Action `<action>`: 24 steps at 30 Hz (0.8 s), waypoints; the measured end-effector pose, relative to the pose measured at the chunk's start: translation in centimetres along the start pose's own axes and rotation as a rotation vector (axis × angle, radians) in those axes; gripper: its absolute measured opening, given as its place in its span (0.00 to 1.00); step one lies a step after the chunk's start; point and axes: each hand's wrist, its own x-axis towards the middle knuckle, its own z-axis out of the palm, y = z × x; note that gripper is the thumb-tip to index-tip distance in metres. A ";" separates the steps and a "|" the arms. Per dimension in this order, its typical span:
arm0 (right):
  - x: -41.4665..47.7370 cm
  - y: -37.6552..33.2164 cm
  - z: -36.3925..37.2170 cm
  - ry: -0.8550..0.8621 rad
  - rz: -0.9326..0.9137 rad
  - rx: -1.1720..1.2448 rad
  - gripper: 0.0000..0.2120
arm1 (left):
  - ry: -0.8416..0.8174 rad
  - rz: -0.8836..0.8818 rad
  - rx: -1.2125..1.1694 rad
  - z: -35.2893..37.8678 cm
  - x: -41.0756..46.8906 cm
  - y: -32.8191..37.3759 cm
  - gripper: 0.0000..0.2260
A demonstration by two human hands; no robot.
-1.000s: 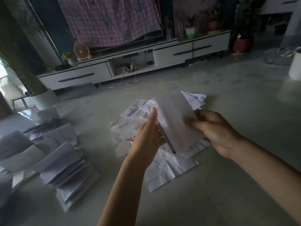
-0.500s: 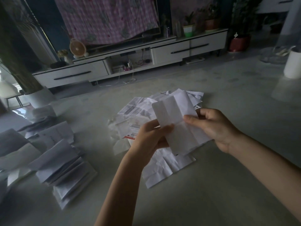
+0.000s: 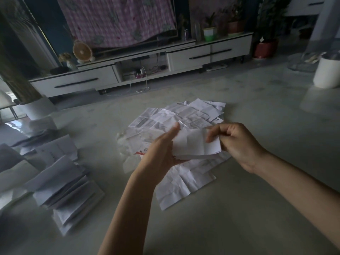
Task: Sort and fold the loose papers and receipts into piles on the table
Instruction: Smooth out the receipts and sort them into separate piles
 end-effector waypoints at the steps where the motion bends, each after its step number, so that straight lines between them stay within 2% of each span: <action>1: -0.1 -0.1 0.2 -0.011 -0.023 -0.017 0.26 | 0.016 0.021 0.074 0.1 0.0 -0.3 0.10; 4: 0.2 -0.6 -0.2 -0.057 0.059 0.107 0.22 | 0.184 0.101 0.214 0.2 0.3 -0.8 0.03; 6: 0.3 -0.6 -0.6 -0.103 0.170 0.265 0.14 | 0.228 0.143 0.226 0.3 0.3 -0.8 0.02; 7: 0.2 -0.4 -0.8 -0.126 0.191 0.244 0.08 | 0.219 0.158 0.219 0.3 0.3 -0.8 0.02; 8: 0.2 0.0 -0.8 -0.143 0.182 0.150 0.09 | 0.193 0.170 0.211 0.4 0.3 -0.8 0.02; 9: 0.1 0.3 -0.8 -0.144 0.165 0.060 0.14 | 0.159 0.174 0.213 0.5 0.2 -0.8 0.03; 11: -0.1 0.6 -0.2 -0.106 0.112 0.020 0.17 | 0.101 0.186 0.256 0.6 0.1 -0.9 0.07; 16: -0.1 1.4 0.4 0.037 -0.042 -0.177 0.14 | 0.170 0.252 0.413 0.8 0.5 -1.9 0.09; 20: -0.1 1.2 0.5 0.074 -0.070 -0.098 0.10 | 0.123 0.216 0.352 1.3 0.2 -1.7 0.02; 22: 0.0 1.5 0.7 0.149 -0.196 -0.202 0.11 | 0.204 0.219 0.331 1.9 0.4 -2.1 0.08; 24: -0.3 2.0 1.3 0.191 -0.330 -0.392 0.12 | 0.373 0.288 0.432 2.5 0.8 -2.7 0.14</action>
